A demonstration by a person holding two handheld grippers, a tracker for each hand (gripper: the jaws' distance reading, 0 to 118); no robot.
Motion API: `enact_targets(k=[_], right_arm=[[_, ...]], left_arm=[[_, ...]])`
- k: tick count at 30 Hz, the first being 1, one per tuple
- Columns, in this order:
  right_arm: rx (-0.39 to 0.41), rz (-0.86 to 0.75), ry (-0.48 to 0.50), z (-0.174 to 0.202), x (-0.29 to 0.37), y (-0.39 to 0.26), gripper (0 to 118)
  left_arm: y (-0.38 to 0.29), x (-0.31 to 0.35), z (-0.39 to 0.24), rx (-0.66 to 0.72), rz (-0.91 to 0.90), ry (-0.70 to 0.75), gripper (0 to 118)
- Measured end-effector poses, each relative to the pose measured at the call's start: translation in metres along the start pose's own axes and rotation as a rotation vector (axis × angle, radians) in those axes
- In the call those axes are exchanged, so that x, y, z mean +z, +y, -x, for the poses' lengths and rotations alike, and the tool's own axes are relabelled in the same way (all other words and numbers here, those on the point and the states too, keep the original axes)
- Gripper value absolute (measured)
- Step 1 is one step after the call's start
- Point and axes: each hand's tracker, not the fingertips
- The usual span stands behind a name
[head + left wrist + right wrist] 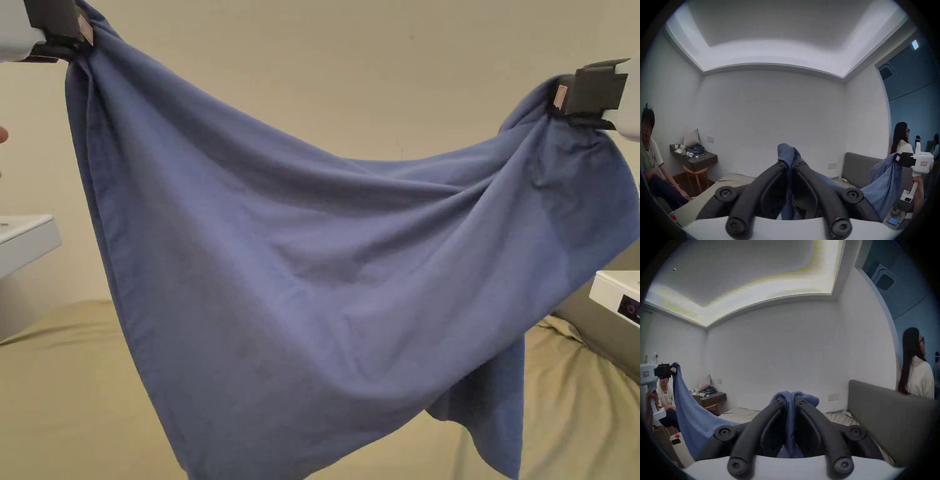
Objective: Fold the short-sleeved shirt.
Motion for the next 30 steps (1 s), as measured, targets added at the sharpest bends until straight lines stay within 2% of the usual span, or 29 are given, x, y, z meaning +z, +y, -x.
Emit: enact_targets(k=[6,12,16,20,22,25,30], right_arm=[[0.052,0.017,-0.023,0.015,-0.093,0.009,10],[0.07,0.104,-0.071,0.015,-0.176,-0.059,10],[0.085,0.203,-0.105,0.004,-0.223,-0.139,10],[0.049,0.321,-0.122,-0.011,-0.26,-0.233,10],[0.033,0.38,-0.143,-0.017,-0.269,-0.286,10],[0.011,0.471,-0.162,-0.026,-0.27,-0.368,10],[-0.034,0.608,-0.174,-0.034,-0.243,-0.471,10]], left_arm=[[-0.013,-0.091,0.021,-0.035,0.058,0.119,4],[-0.102,-0.148,0.036,0.054,0.142,0.161,4],[-0.19,-0.187,0.054,0.09,0.236,0.189,4],[-0.287,-0.221,0.064,0.085,0.353,0.193,4],[-0.337,-0.229,0.069,0.135,0.413,0.17,4],[-0.413,-0.226,0.073,0.22,0.506,0.167,4],[-0.506,-0.197,0.074,0.268,0.651,0.189,4]])
